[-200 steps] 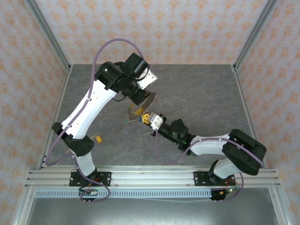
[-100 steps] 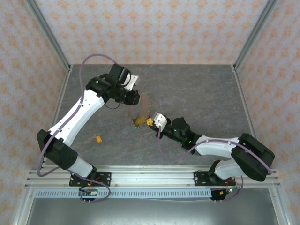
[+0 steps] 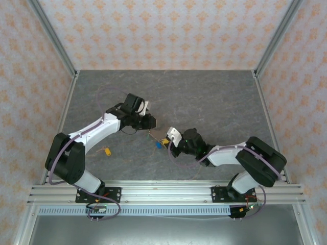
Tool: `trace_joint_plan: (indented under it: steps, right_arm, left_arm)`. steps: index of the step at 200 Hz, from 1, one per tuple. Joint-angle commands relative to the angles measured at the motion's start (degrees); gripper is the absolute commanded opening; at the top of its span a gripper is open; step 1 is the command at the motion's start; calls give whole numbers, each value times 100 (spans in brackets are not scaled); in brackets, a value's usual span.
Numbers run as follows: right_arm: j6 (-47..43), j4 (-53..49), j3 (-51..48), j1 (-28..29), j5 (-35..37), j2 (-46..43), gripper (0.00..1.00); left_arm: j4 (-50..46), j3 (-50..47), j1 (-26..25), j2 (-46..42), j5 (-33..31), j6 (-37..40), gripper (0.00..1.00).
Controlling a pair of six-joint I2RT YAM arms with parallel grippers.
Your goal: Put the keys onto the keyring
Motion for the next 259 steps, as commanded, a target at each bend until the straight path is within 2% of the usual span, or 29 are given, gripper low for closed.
trace_joint_plan:
  steps: [1,38,71,84,111,171,198,219,239,259]
  right_arm:
    - [457,318,-52,-26,230,237,0]
    - [928,160,27,-27,453,388,0]
    - [1153,-34,66,-28,797,421,0]
    - [1245,-195,130,-27,798,421,0]
    - [1513,-635,278,-25,837,507,0]
    - [2117,-467,144,-27,1170,662,0]
    - [2135,458,-118,-27,1300,729,0]
    - [1755,940,-251,-27,1210,587,0]
    - [1351,1297,-347,-33,1083,338,0]
    - [1068,1445,-399,-97,915,97,0]
  left_arm:
    - [878,-401,15,-3,-163,-472,20]
    - [1317,-994,20,-7,-362,-723,21]
    - [1407,-1176,21,125,-303,-689,14]
    - [1519,-1247,8,201,-248,-731,7]
    - [1798,-1407,-63,322,-171,-871,6]
    - [1851,-1487,-291,523,-321,-890,3]
    - [1777,-1467,-337,551,-352,-838,2]
    - [1757,-1470,-352,445,-338,-828,4]
    - [1808,-1541,-357,147,-383,-824,11]
    - [1785,-1587,-363,-313,-542,-773,23]
